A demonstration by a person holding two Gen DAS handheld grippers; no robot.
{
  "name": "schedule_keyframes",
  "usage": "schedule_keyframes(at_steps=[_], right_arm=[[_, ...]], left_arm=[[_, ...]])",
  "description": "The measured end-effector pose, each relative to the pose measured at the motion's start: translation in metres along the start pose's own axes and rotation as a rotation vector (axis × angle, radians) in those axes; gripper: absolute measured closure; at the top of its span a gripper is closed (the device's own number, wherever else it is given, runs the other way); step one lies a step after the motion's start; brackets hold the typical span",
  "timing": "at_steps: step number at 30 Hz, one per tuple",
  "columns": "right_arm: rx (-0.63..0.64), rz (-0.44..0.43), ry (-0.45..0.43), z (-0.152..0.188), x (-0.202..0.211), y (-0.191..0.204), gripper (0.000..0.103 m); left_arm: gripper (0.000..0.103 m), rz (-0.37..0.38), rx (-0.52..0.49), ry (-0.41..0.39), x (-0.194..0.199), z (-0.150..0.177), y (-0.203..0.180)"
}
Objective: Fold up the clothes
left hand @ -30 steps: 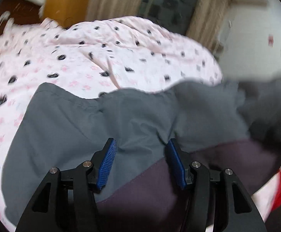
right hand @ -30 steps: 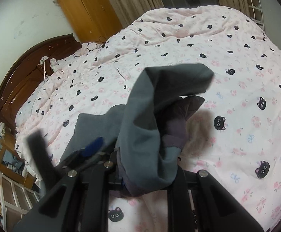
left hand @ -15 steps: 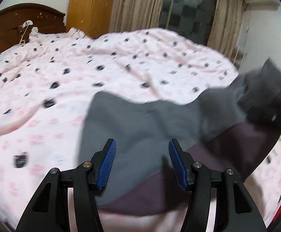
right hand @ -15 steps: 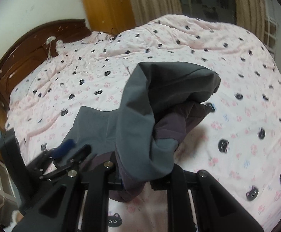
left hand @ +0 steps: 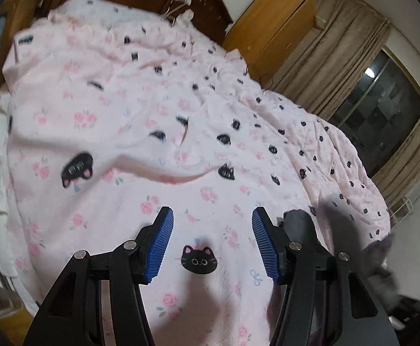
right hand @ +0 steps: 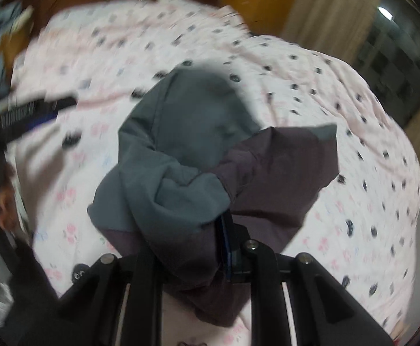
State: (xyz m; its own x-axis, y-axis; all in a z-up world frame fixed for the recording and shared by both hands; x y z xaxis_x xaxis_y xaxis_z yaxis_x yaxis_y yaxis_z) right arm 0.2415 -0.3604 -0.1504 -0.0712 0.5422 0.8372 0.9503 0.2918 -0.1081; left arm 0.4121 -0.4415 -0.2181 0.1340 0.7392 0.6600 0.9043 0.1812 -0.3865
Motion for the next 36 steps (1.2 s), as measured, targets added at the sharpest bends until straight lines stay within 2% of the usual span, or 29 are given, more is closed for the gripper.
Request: schedule_keyframes(at_steps=[4,9,11,15,17,21,24,27,29,31,33,34,36], right_arm=[[0.153,0.053,0.066,0.005,-0.029,0.031,0.071],[0.318,0.130,0.067,0.017,-0.040,0.053,0.059],[0.356,0.129,0.049,0.022,-0.038,0.055,0.057],[0.423,0.098,0.002,0.035,-0.034,0.052,0.053],[0.454,0.088,-0.021,0.041,-0.033,0.050,0.051],[0.486,0.083,-0.060,0.046,-0.035,0.049,0.051],[0.500,0.087,-0.084,0.048,-0.036,0.047,0.051],[0.512,0.092,-0.099,0.049,-0.038,0.045,0.051],[0.512,0.083,-0.106,0.050,-0.036,0.043,0.051],[0.508,0.067,-0.113,0.051,-0.033,0.040,0.051],[0.493,0.017,-0.130,0.053,-0.023,0.036,0.046],[0.470,-0.037,-0.142,0.054,-0.015,0.030,0.040],[0.416,-0.148,-0.165,0.056,0.004,0.017,0.039]], left_arm=[[0.051,0.048,-0.032,0.004,0.000,0.003,-0.009],[0.049,0.234,-0.124,0.022,0.008,0.005,-0.038],[0.045,0.300,-0.178,0.028,0.009,0.005,-0.052],[0.044,0.440,-0.304,0.037,0.015,0.008,-0.083],[0.044,0.473,-0.373,0.049,0.016,0.013,-0.098],[0.044,0.486,-0.459,0.132,0.005,0.029,-0.120],[0.044,0.503,-0.509,0.147,0.008,0.038,-0.130],[0.044,0.408,-0.590,0.111,0.007,0.050,-0.136],[0.042,0.310,-0.637,0.105,-0.003,0.058,-0.136],[0.037,0.276,-0.628,0.122,-0.008,0.060,-0.131],[0.035,0.255,-0.610,0.138,-0.011,0.061,-0.125],[0.035,0.248,-0.609,0.139,-0.012,0.061,-0.123],[0.035,0.237,-0.616,0.132,-0.011,0.063,-0.121]])
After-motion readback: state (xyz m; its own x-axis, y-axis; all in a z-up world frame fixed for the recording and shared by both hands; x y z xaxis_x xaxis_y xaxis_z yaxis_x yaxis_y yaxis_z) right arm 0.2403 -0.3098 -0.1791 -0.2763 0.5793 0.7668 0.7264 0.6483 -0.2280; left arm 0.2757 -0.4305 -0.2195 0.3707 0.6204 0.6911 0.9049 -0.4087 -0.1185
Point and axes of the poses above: each gripper's, at about its wrist camera, not at the fingertips, and x roughly against the way its jaws point, y to its left, z to its underside, the point moved 3 cm from there along -x, roughly the way its jaws point, and after that the axes turned 14 degrees about -z, right-handed, at the moved point
